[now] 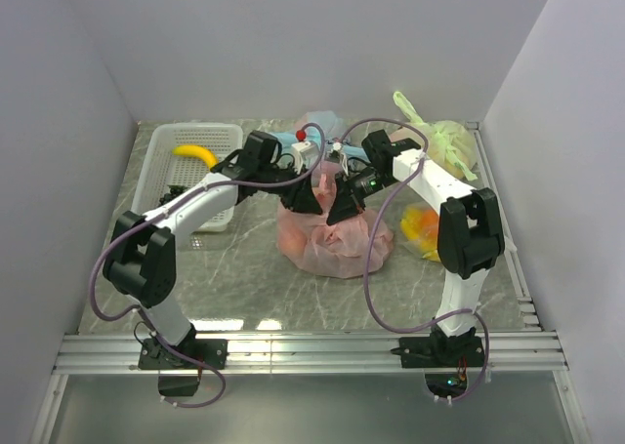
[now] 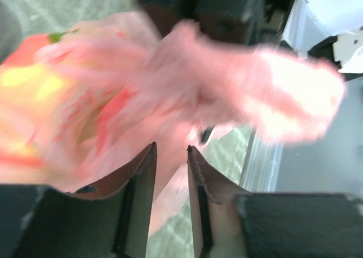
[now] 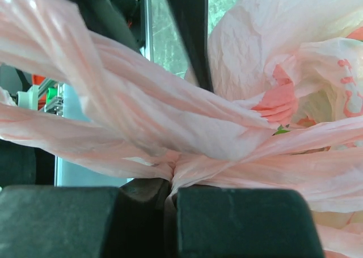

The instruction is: Place the fake fruits into the plastic bag and tie a complex knot

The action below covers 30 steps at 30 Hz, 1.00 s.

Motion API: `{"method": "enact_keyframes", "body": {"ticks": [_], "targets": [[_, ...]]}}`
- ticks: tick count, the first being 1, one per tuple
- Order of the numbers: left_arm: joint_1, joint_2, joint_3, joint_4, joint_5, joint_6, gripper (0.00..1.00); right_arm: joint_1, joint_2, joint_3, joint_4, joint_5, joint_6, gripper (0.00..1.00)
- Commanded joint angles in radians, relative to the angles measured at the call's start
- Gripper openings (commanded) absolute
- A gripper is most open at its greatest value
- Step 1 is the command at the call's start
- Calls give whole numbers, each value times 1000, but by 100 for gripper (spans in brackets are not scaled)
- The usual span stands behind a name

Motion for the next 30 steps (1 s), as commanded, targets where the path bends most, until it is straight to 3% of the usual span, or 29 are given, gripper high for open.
{"method": "enact_keyframes", "body": {"ticks": [1, 4, 6, 10, 19, 20, 24, 30], "targets": [[59, -71, 23, -110, -16, 117, 35, 3, -44, 32, 13, -13, -12, 0], [132, -102, 49, -127, -34, 163, 38, 3, -50, 47, -24, -15, -65, 0], [174, -107, 70, -83, -53, 154, 47, 6, -53, 50, -64, -23, -134, 0], [187, 12, 208, -113, -24, 183, 55, 20, -48, 91, -162, -18, -320, 0], [184, 249, 382, 25, 154, -123, 69, 86, -39, 167, -282, 98, -567, 0], [184, 251, 379, 46, 165, -175, 80, 88, -47, 167, -280, 111, -576, 0], [184, 246, 324, 207, 255, -326, 82, 101, -42, 176, -302, 148, -619, 0], [184, 228, 238, 309, 320, -470, 80, 115, -51, 165, -299, 175, -642, 0]]}}
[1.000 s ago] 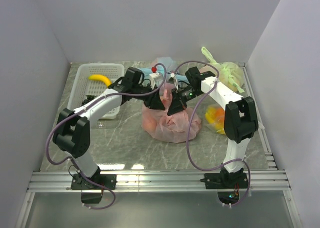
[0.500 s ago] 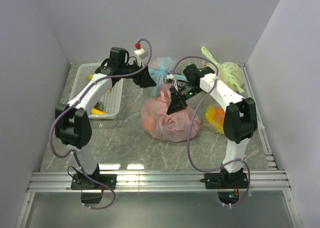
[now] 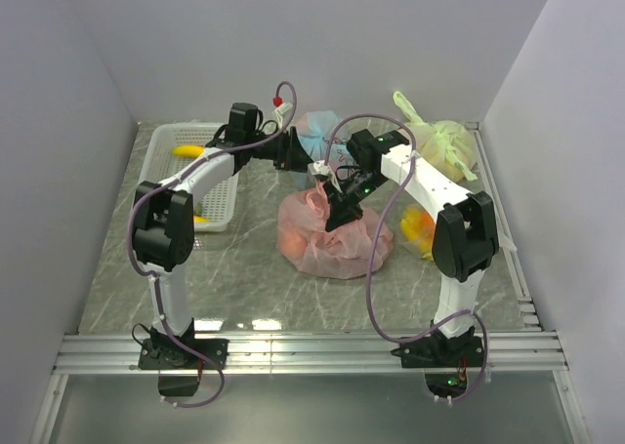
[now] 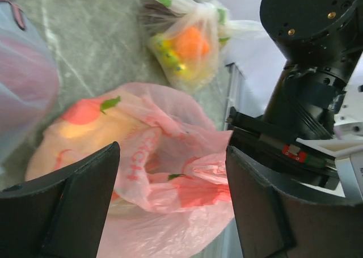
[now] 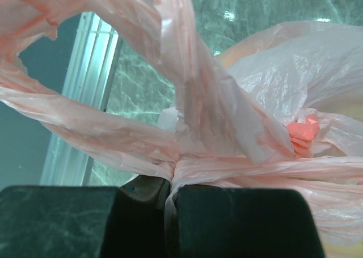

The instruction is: Place the fake fruits into the plastic bag and tie a complex knot

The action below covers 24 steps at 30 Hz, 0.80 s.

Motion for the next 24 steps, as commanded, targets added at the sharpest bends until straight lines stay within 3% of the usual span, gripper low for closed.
{"method": "enact_keyframes", "body": {"ticks": [1, 19, 24], "targets": [[-3, -47, -34, 134, 104, -130, 80, 11, -52, 29, -26, 19, -48, 0], [-50, 14, -37, 118, 146, -208, 69, 23, -65, 38, -48, 65, -84, 0], [-53, 18, -29, 29, 154, -168, 66, 23, -67, 35, -43, 65, -83, 0]]}}
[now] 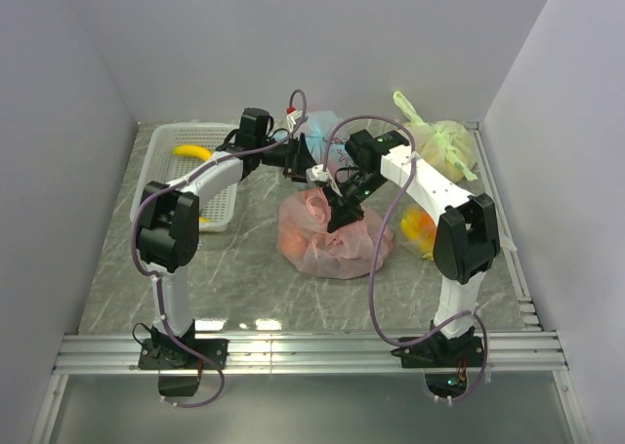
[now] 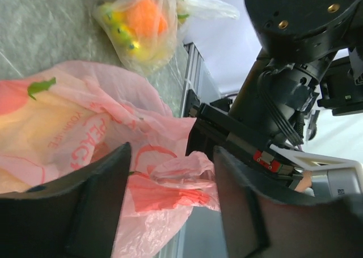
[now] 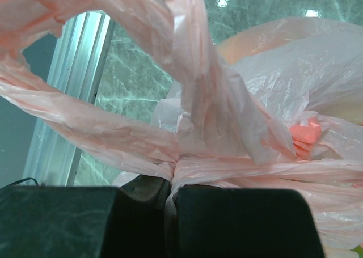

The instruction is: Place the fake fruits into the plastic bag and tie a complex knot

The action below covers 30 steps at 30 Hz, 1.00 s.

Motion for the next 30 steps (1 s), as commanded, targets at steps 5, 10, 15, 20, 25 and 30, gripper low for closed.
{"method": "enact_keyframes", "body": {"ticks": [5, 10, 15, 20, 25, 30], "targets": [[1, -2, 12, -128, 68, 95, 55, 5, -47, 38, -24, 2, -15, 0], [2, -36, -51, 40, 91, -18, 19, -1, -46, 30, -22, -9, -7, 0], [41, -21, -1, -56, 70, 46, 0, -15, -46, 24, -24, -12, 14, 0], [163, -33, 3, -50, -16, 53, 0, -43, -66, -22, -21, -23, 37, 0], [220, -65, 21, -70, -44, 91, 0, -66, -84, -85, 25, -52, 105, 0], [219, -183, -54, -111, -90, 165, 0, -129, -2, -60, -8, -220, 261, 0]]}}
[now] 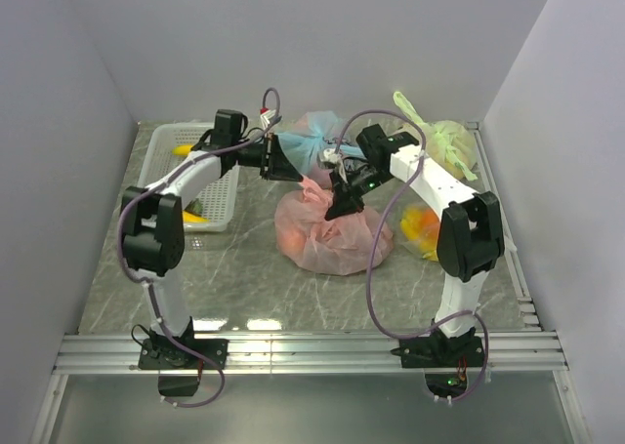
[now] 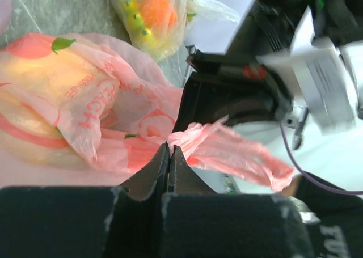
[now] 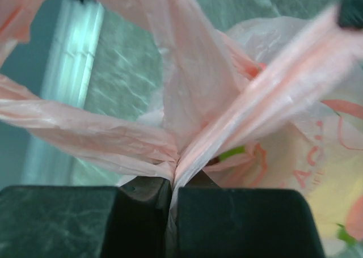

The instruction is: Place the fake fruits into the plastic bag and tie a complex knot

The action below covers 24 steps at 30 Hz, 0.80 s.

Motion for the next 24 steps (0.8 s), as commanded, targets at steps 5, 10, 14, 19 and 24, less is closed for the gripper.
{"method": "enact_keyframes", "body": {"ticks": [5, 10, 14, 19, 24], "targets": [[62, -341, -252, 109, -279, 110, 0, -118, 120, 42, -325, -362, 237, 0], [-20, -396, -309, 56, -290, 217, 0, -140, 172, 0, -327, -506, 319, 0], [-123, -406, -341, 39, -308, 263, 0, -143, 195, 14, -325, -509, 353, 0], [-255, -406, -415, 118, -337, 260, 0, -161, 208, 14, -205, -479, 491, 0], [-356, -378, -421, 129, -405, 312, 0, -166, 154, -52, 45, -385, 837, 0]]}}
